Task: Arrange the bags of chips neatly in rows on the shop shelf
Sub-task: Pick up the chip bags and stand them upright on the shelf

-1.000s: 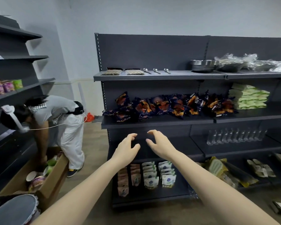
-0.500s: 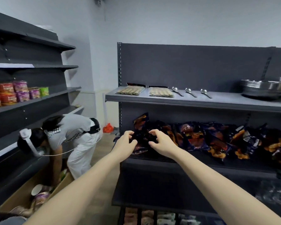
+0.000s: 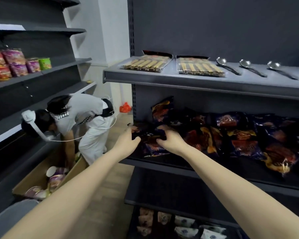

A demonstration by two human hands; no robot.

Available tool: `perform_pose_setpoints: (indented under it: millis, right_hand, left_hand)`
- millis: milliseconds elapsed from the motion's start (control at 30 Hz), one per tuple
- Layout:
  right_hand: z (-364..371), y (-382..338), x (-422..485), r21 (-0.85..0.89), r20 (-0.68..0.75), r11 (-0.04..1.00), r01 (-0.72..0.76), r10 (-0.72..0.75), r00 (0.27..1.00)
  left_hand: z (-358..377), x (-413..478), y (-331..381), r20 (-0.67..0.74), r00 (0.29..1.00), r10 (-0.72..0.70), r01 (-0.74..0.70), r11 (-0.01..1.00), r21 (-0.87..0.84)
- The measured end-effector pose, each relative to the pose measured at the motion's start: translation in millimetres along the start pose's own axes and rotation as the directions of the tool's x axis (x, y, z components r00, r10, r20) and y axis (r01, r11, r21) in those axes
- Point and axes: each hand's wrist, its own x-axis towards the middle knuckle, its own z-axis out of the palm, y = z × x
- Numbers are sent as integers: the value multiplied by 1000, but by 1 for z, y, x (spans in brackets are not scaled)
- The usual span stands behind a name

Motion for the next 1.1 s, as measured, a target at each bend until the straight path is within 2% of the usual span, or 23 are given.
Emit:
perform_pose_setpoints:
  millis: [133, 267, 433, 533, 600, 667, 767, 867, 1000, 1100]
  right_hand:
    - [15, 4, 38, -17, 12, 1000, 14, -14, 1000]
    - [32, 4, 77, -83, 7, 994, 66, -66, 998]
    - [53, -3, 126, -166, 47, 977, 132, -125, 991]
    - [72, -2, 147, -331, 185, 939, 92, -31, 982]
    - [91, 4, 152, -397, 199, 916, 54, 29, 979]
    - [109, 12, 150, -434, 158, 901, 21, 54, 986]
    - [120, 21, 147, -428, 76, 904, -3, 40, 996]
    - [119, 22, 149, -394, 66, 919, -17, 47, 997]
    - [122, 20, 148, -390, 26, 920, -20, 33, 999]
    - [122, 22, 146, -354, -9, 935, 1, -4, 1000]
  left_hand:
    - [7, 38, -30, -21, 1000, 4, -3, 998, 61]
    - [6, 82, -52, 33, 998, 54, -62, 945, 321]
    - [-3, 142, -84, 256, 966, 31, -156, 861, 483]
    - [-2, 160, -103, 371, 928, 36, -240, 819, 521]
    - [4, 160, -114, 397, 917, 44, -252, 835, 489]
    - [13, 154, -124, 388, 916, 102, -281, 855, 437]
    - [23, 150, -134, 298, 919, 259, -362, 854, 373]
    - [29, 152, -138, 212, 919, 331, -386, 861, 332]
    - [25, 158, -143, 156, 890, 429, -451, 775, 443]
    - [23, 154, -141, 136, 887, 441, -453, 776, 439]
